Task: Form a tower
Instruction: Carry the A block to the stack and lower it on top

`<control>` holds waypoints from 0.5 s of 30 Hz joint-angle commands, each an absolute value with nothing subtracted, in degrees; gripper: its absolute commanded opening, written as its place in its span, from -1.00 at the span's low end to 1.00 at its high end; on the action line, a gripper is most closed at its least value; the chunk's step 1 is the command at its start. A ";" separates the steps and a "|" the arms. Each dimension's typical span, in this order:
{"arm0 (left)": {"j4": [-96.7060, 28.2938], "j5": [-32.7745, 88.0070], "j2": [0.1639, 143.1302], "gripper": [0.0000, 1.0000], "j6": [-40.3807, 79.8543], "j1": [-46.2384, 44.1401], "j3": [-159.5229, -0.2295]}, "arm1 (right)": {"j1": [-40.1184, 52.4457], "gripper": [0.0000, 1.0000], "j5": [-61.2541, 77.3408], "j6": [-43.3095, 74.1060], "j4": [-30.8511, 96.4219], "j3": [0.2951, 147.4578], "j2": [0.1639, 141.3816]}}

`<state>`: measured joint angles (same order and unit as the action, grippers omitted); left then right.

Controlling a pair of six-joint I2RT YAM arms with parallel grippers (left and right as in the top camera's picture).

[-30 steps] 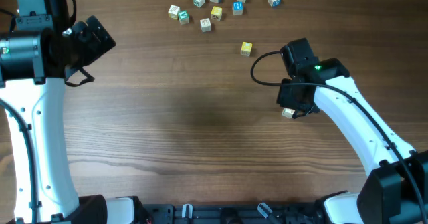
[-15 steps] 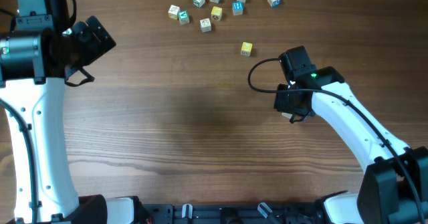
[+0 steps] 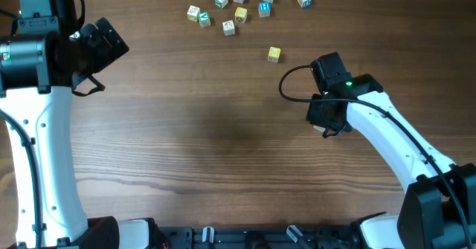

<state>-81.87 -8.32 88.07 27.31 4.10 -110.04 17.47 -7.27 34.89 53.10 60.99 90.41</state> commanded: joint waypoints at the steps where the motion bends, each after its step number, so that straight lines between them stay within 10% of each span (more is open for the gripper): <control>1: -81.73 -8.84 87.96 1.00 27.46 4.36 -109.71 | 17.50 -0.38 -10.09 36.40 53.08 61.17 89.56; 7: -81.73 -8.84 87.96 1.00 27.46 4.36 -109.71 | 17.50 0.08 -9.78 36.47 52.95 61.17 89.56; 11: -81.73 -8.86 87.96 1.00 27.46 4.36 -109.71 | 17.50 0.99 -8.32 41.63 52.53 61.17 89.56; 15: -81.73 -8.84 87.96 0.99 27.46 4.36 -109.71 | 17.50 1.00 -4.29 48.36 51.90 61.14 89.58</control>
<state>-81.87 -8.32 88.07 27.33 4.10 -110.02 17.47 -7.55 42.41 52.62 60.99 90.41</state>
